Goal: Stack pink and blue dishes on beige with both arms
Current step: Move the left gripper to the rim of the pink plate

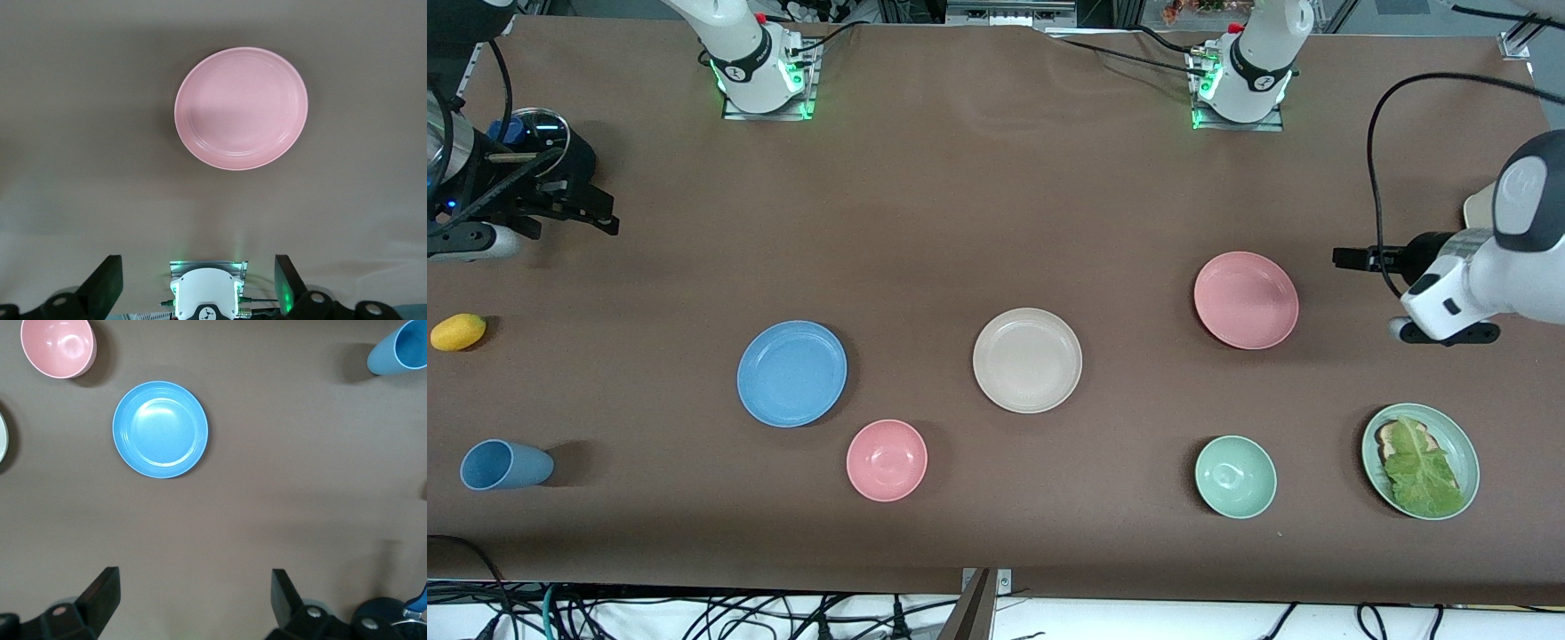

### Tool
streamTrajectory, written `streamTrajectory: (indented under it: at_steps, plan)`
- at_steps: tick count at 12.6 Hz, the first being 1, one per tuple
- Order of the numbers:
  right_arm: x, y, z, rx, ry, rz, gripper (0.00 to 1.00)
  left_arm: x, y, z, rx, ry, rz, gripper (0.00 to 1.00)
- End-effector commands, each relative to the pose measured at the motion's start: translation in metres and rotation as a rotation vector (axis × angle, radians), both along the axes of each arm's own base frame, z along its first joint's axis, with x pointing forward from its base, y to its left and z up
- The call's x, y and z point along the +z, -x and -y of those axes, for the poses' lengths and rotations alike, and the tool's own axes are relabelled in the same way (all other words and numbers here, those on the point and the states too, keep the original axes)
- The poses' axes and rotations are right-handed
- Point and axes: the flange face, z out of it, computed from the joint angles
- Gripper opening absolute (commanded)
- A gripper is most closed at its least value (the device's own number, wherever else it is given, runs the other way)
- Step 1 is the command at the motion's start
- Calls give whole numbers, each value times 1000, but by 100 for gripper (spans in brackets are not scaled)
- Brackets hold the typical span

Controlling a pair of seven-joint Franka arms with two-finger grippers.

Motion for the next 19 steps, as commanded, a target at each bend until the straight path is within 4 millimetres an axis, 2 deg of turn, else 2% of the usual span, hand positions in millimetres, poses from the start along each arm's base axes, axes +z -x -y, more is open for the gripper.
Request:
streamTrajectory:
  at_steps: [1,3,4,6,8,10,13,15,17,19]
  plan:
    - [3,0,2,-8,5,-3,100,-16,-11,10,-36,-14,-21,100]
    - [3,0,2,-8,5,-3,100,-32,-18,28,-66,-18,-32,100]
    - [3,0,2,-8,5,-3,100,-39,-26,29,-63,-15,23,100]
    - [3,0,2,-8,5,-3,100,-69,-26,24,-51,-13,67,100]
    - [2,0,4,-13,5,-5,100,-81,-26,16,-38,-10,95,100]
    - [1,0,4,-13,5,-6,100,-94,-17,-11,21,27,136,100]
    - [1,0,4,-13,5,-6,100,-106,12,-31,-29,83,254,100]
    - [1,0,4,-13,5,-6,100,-113,44,-34,-43,69,353,100]
    - [1,0,5,-14,5,-6,100,-130,74,-32,-41,82,439,100]
    - [1,0,3,-11,5,-6,100,-147,88,-50,-26,151,467,100]
